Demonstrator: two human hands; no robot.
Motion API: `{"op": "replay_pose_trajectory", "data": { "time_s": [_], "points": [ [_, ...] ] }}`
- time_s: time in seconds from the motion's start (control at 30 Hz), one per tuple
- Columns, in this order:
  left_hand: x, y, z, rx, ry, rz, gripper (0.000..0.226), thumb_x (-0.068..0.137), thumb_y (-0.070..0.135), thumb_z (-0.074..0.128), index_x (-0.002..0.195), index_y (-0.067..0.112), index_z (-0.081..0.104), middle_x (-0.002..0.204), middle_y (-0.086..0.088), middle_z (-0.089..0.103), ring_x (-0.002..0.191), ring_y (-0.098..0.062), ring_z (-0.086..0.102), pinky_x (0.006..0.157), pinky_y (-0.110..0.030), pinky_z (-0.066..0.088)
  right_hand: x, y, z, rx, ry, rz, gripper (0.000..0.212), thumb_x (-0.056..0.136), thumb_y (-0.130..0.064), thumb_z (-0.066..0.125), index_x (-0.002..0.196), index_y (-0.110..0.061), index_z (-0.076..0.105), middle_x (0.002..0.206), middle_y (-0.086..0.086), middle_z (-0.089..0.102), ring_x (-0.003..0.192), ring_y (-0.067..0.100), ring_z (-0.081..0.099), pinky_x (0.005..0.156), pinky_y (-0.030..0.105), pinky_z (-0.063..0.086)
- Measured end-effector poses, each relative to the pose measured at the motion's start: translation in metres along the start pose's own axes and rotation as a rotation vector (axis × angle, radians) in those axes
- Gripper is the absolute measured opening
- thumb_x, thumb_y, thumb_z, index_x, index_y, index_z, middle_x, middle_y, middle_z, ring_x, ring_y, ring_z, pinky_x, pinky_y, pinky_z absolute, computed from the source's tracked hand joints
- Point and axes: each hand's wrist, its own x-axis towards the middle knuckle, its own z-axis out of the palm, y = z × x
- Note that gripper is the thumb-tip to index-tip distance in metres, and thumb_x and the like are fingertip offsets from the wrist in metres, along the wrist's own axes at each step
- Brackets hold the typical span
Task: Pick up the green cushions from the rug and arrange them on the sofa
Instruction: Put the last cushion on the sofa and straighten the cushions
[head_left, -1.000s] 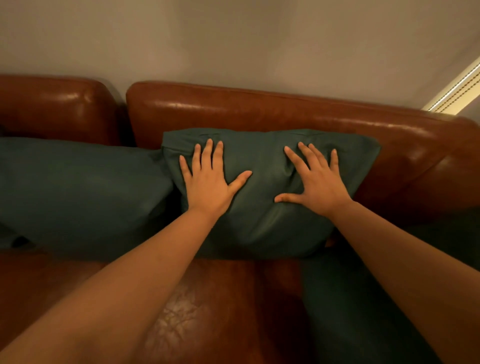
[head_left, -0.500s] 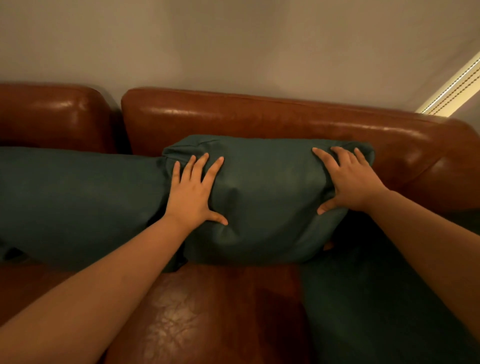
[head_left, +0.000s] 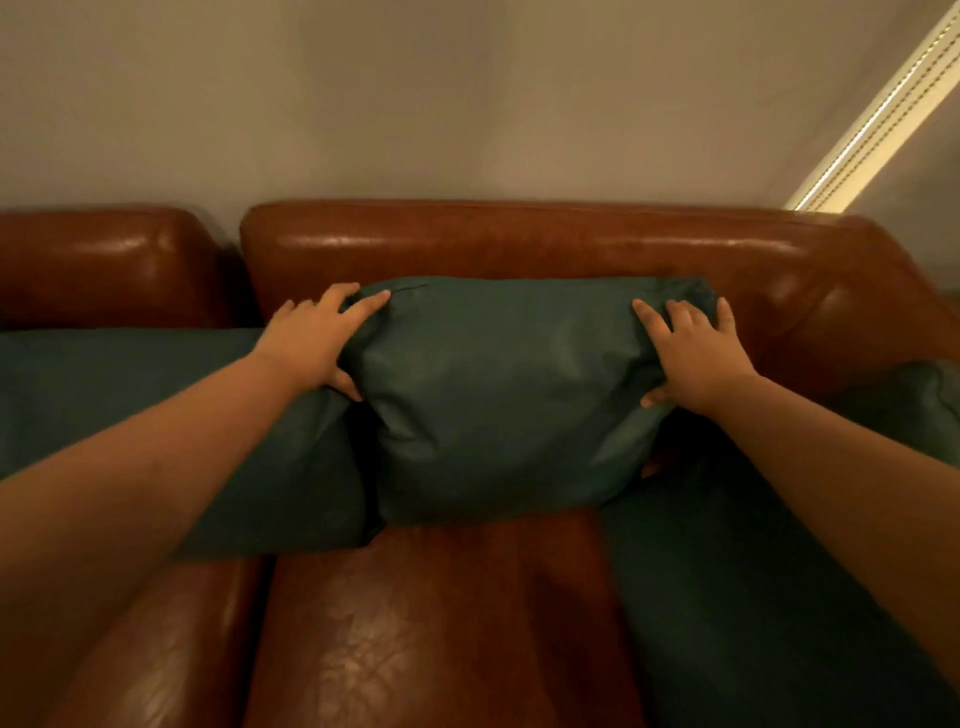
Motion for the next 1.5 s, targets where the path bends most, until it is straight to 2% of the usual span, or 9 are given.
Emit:
{"op": "replay_pose_trajectory", "data": {
  "time_s": [0.13, 0.33, 0.53, 0.77, 0.97, 1.13, 1.2, 1.27, 1.5],
  "points": [
    [0.006, -0.006, -0.017, -0.084, 0.118, 0.081, 0.051, 0.088, 0.006, 0.054, 0.135, 0.027, 0.051, 0.139, -0.011, 0.044, 0.116, -0.039, 0.052, 0.096, -0.048, 0.043, -0.015, -0.006, -0.004, 0.031, -0.014, 0.056, 0.103, 0.083, -0.041, 0.068, 0.152, -0.02, -0.006, 0.157, 0.017, 0.016, 0.146, 0.03, 0.013, 0.116, 0.052, 0.009],
    [-0.002, -0.004, -0.022, -0.106, 0.249, 0.043, 0.031, 0.085, -0.002, 0.053, 0.112, 0.002, 0.067, 0.126, -0.022, 0.056, 0.114, -0.041, 0.054, 0.096, -0.05, 0.044, -0.051, -0.012, -0.007, 0.222, -0.005, 0.204, 0.082, 0.094, -0.034, 0.053, 0.153, -0.021, -0.003, 0.159, 0.019, 0.003, 0.147, 0.031, 0.002, 0.116, 0.052, 0.002],
    [-0.029, 0.046, -0.004, -0.235, 0.28, -0.081, 0.071, 0.078, 0.001, 0.056, 0.145, 0.009, 0.032, 0.155, -0.016, 0.022, 0.143, -0.038, 0.013, 0.114, -0.056, 0.005, -0.132, -0.012, 0.018, 0.358, 0.124, 0.292, 0.077, 0.09, -0.034, 0.06, 0.151, -0.025, 0.014, 0.16, 0.014, 0.004, 0.147, 0.03, 0.002, 0.116, 0.052, 0.004],
    [-0.055, 0.192, 0.003, -0.513, 0.226, 0.564, 0.059, 0.093, 0.018, 0.051, 0.147, 0.008, 0.028, 0.153, -0.011, 0.028, 0.143, -0.023, 0.022, 0.116, -0.027, 0.012, -0.199, 0.032, 0.035, 0.245, 0.143, 0.509, 0.078, 0.084, -0.047, 0.064, 0.148, -0.031, 0.023, 0.158, 0.022, 0.0, 0.146, 0.037, 0.0, 0.116, 0.055, 0.005],
    [-0.053, 0.31, 0.016, -0.897, -0.263, 0.502, 0.093, 0.082, 0.05, 0.064, 0.151, 0.016, 0.013, 0.156, -0.007, 0.023, 0.142, -0.02, 0.026, 0.112, -0.027, 0.021, -0.229, 0.087, 0.038, 0.497, -0.008, 0.886, 0.132, 0.045, -0.093, 0.054, 0.15, -0.026, 0.008, 0.137, 0.017, 0.048, 0.121, 0.039, 0.049, 0.093, 0.048, 0.044],
    [-0.032, 0.372, 0.037, -0.986, -0.432, 0.433, 0.124, 0.065, 0.055, 0.077, 0.152, 0.018, -0.004, 0.158, -0.003, 0.017, 0.144, -0.021, 0.017, 0.118, -0.038, 0.021, -0.234, 0.091, 0.069, 0.516, 0.055, 0.879, 0.092, 0.078, -0.077, 0.044, 0.145, -0.017, 0.023, 0.132, 0.016, 0.05, 0.118, 0.036, 0.049, 0.09, 0.049, 0.045],
    [-0.02, 0.381, 0.044, -1.027, -0.424, 0.42, 0.122, 0.063, 0.051, 0.08, 0.152, 0.017, 0.003, 0.153, -0.001, 0.029, 0.14, -0.02, 0.028, 0.114, -0.035, 0.028, -0.229, 0.092, 0.076, 0.516, 0.245, 0.837, 0.057, 0.091, -0.056, 0.045, 0.128, -0.012, 0.044, 0.108, 0.014, 0.062, 0.101, 0.033, 0.058, 0.076, 0.043, 0.049],
    [-0.012, 0.388, 0.051, -1.061, -0.356, 0.446, 0.107, 0.063, 0.049, 0.081, 0.148, 0.022, 0.02, 0.145, 0.004, 0.041, 0.132, -0.015, 0.04, 0.104, -0.024, 0.033, -0.225, 0.095, 0.075, 0.455, 0.401, 0.743, 0.031, 0.097, -0.04, 0.042, 0.098, -0.012, 0.055, 0.073, 0.006, 0.055, 0.074, 0.028, 0.058, 0.053, 0.033, 0.036],
    [-0.011, 0.393, 0.048, -1.065, -0.293, 0.5, 0.122, 0.046, 0.087, 0.054, 0.149, 0.032, 0.017, 0.144, 0.008, 0.043, 0.127, -0.012, 0.045, 0.098, -0.022, 0.034, -0.232, 0.105, 0.068, 0.351, 0.419, 0.701, 0.032, 0.1, -0.039, 0.037, 0.076, -0.02, 0.044, 0.052, -0.002, 0.042, 0.045, 0.019, 0.042, 0.046, 0.028, 0.031]
  ]
}}
